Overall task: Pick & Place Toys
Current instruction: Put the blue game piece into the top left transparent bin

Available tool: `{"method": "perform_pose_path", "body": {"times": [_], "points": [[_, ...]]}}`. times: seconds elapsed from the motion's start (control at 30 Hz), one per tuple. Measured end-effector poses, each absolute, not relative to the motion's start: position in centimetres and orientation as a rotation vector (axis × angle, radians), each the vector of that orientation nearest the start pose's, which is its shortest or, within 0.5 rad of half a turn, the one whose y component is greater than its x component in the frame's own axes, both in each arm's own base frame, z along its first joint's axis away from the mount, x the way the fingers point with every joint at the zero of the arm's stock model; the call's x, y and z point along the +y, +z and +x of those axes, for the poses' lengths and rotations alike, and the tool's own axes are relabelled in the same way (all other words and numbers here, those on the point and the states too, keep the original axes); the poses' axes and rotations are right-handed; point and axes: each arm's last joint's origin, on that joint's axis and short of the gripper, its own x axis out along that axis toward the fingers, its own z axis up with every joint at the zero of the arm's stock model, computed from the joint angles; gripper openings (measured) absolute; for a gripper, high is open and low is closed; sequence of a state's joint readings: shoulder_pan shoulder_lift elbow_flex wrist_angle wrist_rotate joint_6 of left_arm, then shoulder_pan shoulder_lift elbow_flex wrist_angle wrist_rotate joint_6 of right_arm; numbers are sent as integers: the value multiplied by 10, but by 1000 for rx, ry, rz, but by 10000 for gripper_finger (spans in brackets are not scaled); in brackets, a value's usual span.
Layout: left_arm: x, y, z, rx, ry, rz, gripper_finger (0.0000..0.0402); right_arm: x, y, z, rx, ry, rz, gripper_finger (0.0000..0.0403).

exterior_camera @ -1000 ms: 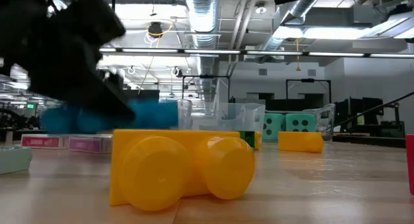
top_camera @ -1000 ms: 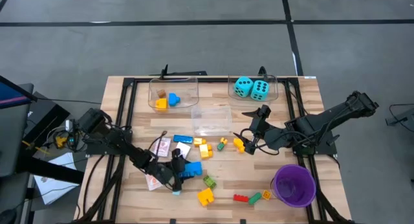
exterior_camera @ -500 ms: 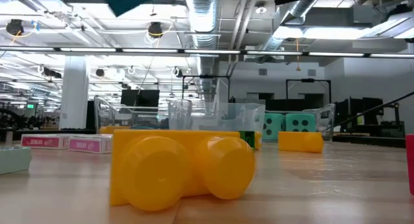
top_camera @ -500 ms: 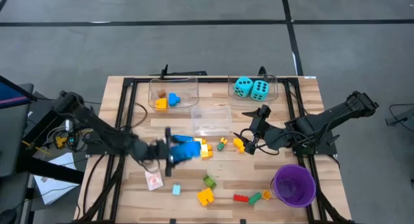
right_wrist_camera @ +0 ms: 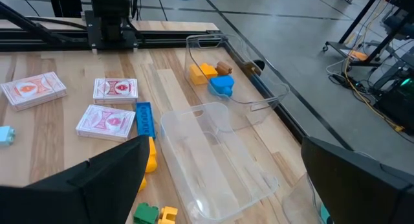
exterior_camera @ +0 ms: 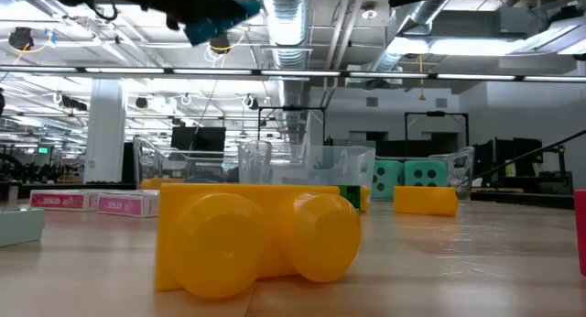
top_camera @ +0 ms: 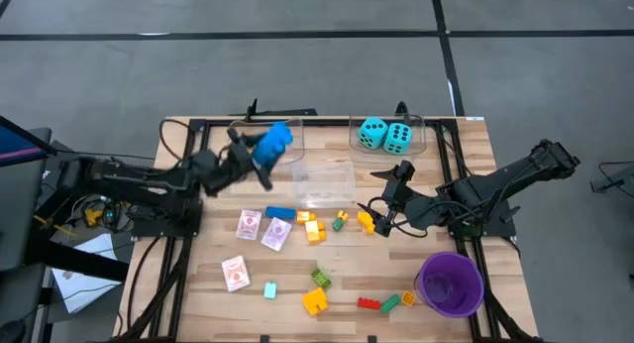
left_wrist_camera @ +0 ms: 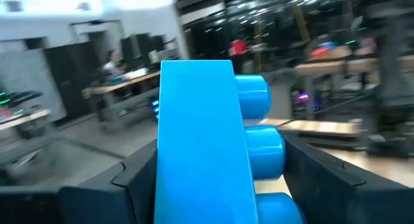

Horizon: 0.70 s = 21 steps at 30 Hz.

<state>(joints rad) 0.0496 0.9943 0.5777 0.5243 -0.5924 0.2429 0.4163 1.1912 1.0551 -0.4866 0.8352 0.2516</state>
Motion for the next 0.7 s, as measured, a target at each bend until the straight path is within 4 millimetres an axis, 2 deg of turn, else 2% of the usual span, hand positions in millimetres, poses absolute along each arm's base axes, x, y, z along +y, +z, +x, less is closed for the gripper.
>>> {"method": "perform_pose_path", "body": {"times": [0.17, 0.33, 0.5, 0.7], "points": [[69, 273, 221, 35, 742, 125, 282, 79, 324, 232, 453, -461, -136, 395], [100, 245, 232, 137, 812, 65, 253, 79, 324, 232, 455, -460, -143, 395], [118, 218, 243, 177, 843, -18, 218, 79, 324, 232, 456, -459, -147, 395], [131, 193, 253, 220, 863, -27, 181, 79, 324, 232, 456, -459, -147, 395]]}}
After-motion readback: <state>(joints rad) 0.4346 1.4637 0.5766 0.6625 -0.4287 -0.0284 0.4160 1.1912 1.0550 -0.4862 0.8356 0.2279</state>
